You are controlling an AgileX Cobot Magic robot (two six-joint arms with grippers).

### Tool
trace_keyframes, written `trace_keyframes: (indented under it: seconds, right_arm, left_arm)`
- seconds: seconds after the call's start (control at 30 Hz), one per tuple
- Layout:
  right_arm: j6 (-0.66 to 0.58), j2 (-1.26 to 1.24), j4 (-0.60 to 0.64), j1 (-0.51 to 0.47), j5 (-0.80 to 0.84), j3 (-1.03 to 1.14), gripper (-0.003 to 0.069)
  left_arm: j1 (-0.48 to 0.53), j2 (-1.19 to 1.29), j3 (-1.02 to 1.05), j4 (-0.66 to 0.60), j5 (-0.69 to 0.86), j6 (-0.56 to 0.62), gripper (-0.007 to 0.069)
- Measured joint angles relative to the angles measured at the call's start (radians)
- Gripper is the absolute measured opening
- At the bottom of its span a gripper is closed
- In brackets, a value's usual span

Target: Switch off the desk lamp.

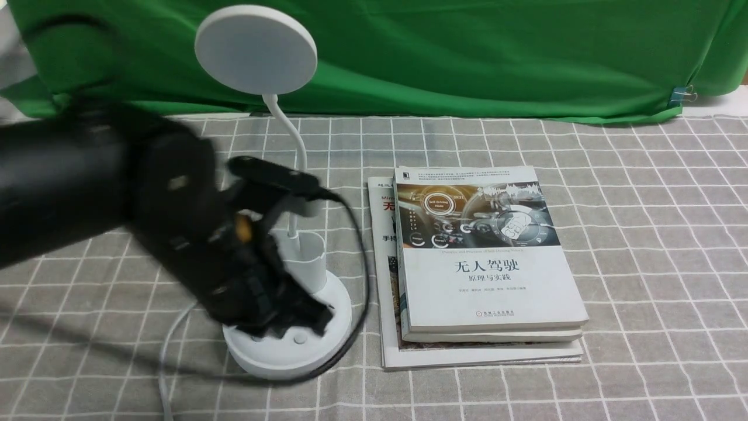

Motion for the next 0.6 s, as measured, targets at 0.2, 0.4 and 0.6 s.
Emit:
trace_keyframes:
  seconds: [0.2,0.4,0.6]
  right_arm:
    - [0.000,0.000,0.000,0.000,0.000,0.000,0.0035]
    - [0.000,0.000,0.000,0.000,0.000,0.000,0.0035]
    - [0.000,0.000,0.000,0.000,0.000,0.000,0.0035]
  left_arm:
    - [0.000,-0.312,0.244,-0.001,-0.172,-0.043,0.0001]
    - [0.000,-0.608,0.456,0.020,-0.373,-0.043,0.0001]
    - [0.000,-0.781,0.536,0.084,-0.431,-0.043,0.0001]
